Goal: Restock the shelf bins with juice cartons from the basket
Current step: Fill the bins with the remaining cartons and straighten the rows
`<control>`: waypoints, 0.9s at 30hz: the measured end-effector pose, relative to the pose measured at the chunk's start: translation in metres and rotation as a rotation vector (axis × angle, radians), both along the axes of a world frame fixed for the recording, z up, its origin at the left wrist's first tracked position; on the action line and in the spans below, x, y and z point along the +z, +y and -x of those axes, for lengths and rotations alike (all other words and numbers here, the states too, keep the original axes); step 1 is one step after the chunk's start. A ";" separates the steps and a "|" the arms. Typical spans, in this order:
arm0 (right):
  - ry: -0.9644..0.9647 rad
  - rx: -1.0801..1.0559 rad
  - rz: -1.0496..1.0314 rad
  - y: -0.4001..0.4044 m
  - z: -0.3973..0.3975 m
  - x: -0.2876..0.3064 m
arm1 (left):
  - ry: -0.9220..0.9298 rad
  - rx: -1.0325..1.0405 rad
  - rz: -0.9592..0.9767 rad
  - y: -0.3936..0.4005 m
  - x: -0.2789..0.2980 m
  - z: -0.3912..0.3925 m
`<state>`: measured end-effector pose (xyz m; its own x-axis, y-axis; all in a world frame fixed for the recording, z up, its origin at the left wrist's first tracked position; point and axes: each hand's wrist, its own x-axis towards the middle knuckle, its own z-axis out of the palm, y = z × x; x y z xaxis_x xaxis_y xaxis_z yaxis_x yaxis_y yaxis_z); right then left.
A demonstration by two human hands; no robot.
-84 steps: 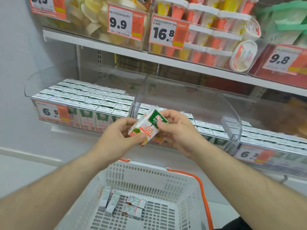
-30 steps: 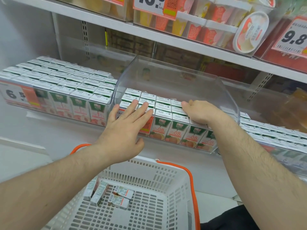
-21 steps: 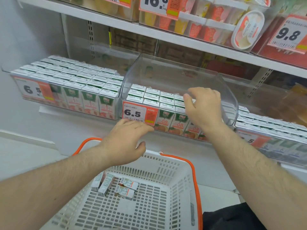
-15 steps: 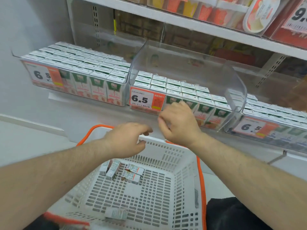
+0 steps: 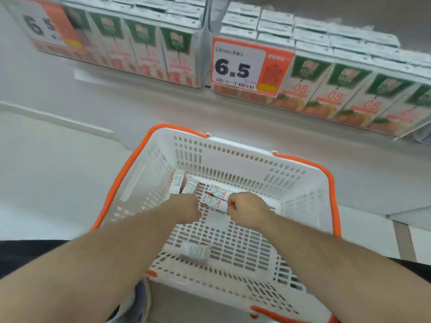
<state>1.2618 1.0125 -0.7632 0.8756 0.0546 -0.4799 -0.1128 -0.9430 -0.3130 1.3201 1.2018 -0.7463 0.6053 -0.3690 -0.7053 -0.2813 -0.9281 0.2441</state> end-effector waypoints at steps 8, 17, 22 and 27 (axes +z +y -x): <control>0.090 -0.108 -0.035 0.015 0.009 -0.056 | 0.191 0.143 -0.186 -0.016 -0.088 0.041; -0.070 -0.053 0.257 0.034 0.002 -0.086 | 0.287 0.355 -0.099 -0.016 -0.109 0.046; -0.048 -0.079 0.272 0.037 -0.005 -0.089 | 0.677 1.069 0.214 0.007 -0.088 0.016; 0.025 -0.284 -0.034 0.028 -0.008 -0.057 | 0.769 1.331 0.453 0.025 -0.051 -0.005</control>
<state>1.2700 1.0403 -0.8198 0.8461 -0.1749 -0.5035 -0.3791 -0.8615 -0.3377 1.3250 1.2269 -0.7973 0.2210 -0.1473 -0.9641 0.9441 -0.2156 0.2494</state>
